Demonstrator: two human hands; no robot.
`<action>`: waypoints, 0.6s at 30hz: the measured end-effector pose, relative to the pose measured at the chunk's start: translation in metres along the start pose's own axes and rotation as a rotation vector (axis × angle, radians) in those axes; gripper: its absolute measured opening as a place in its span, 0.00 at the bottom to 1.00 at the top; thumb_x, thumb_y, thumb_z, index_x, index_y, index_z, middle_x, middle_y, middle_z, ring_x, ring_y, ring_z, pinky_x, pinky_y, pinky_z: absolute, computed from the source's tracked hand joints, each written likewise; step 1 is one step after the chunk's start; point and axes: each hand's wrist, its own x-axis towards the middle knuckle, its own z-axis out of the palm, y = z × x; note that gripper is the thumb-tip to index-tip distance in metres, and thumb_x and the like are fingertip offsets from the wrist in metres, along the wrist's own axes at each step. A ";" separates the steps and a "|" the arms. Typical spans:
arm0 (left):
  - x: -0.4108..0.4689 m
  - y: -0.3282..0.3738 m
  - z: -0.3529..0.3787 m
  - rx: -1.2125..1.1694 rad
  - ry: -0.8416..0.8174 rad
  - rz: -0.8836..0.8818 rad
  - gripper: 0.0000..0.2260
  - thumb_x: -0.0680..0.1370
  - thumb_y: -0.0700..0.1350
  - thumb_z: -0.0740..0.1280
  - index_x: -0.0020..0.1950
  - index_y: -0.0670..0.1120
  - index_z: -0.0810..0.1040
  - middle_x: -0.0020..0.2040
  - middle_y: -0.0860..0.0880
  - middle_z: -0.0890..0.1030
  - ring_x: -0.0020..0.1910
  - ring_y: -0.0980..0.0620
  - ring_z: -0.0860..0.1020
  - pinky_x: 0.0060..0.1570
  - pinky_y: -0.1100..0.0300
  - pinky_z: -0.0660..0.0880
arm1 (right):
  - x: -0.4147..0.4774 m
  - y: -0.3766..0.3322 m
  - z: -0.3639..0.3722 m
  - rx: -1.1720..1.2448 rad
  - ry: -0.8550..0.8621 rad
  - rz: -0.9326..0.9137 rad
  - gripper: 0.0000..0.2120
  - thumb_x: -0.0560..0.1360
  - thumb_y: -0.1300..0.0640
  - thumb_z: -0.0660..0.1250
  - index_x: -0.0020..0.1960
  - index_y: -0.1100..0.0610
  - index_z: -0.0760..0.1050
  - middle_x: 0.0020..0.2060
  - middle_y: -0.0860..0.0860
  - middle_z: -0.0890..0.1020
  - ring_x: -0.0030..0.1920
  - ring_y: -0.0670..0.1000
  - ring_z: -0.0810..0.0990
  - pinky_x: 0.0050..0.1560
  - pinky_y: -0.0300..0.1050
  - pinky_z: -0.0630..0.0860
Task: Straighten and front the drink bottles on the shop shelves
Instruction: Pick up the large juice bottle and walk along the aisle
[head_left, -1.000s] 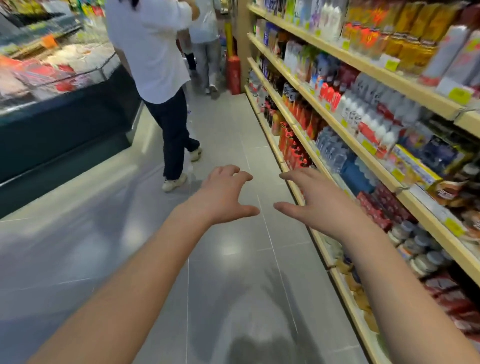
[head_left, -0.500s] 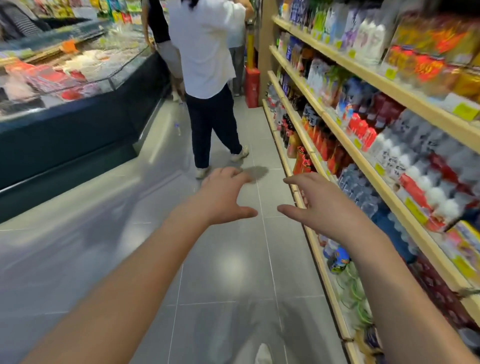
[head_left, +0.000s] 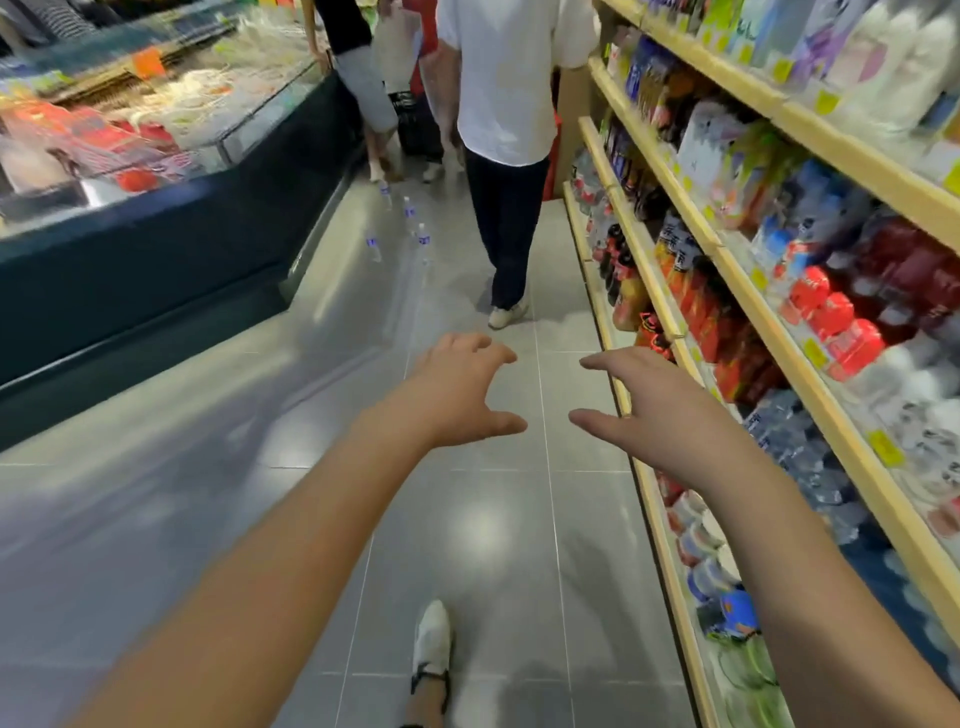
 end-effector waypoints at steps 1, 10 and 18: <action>0.018 -0.009 -0.002 0.005 -0.009 0.000 0.37 0.72 0.65 0.71 0.77 0.56 0.64 0.76 0.49 0.64 0.75 0.46 0.60 0.73 0.46 0.63 | 0.019 0.003 0.003 0.003 -0.001 0.003 0.29 0.76 0.37 0.70 0.74 0.43 0.68 0.72 0.43 0.70 0.69 0.46 0.72 0.64 0.47 0.72; 0.192 -0.106 -0.034 -0.027 -0.066 0.069 0.37 0.72 0.64 0.72 0.77 0.55 0.63 0.77 0.49 0.62 0.76 0.46 0.58 0.73 0.48 0.61 | 0.206 0.009 0.021 0.002 0.003 0.065 0.29 0.76 0.38 0.70 0.74 0.44 0.69 0.72 0.43 0.71 0.70 0.46 0.71 0.66 0.47 0.72; 0.348 -0.150 -0.052 -0.053 -0.124 0.164 0.37 0.72 0.63 0.72 0.77 0.56 0.62 0.77 0.50 0.62 0.76 0.48 0.57 0.73 0.49 0.60 | 0.329 0.047 0.020 0.005 0.006 0.200 0.29 0.76 0.36 0.69 0.74 0.42 0.68 0.71 0.41 0.70 0.64 0.45 0.75 0.59 0.45 0.75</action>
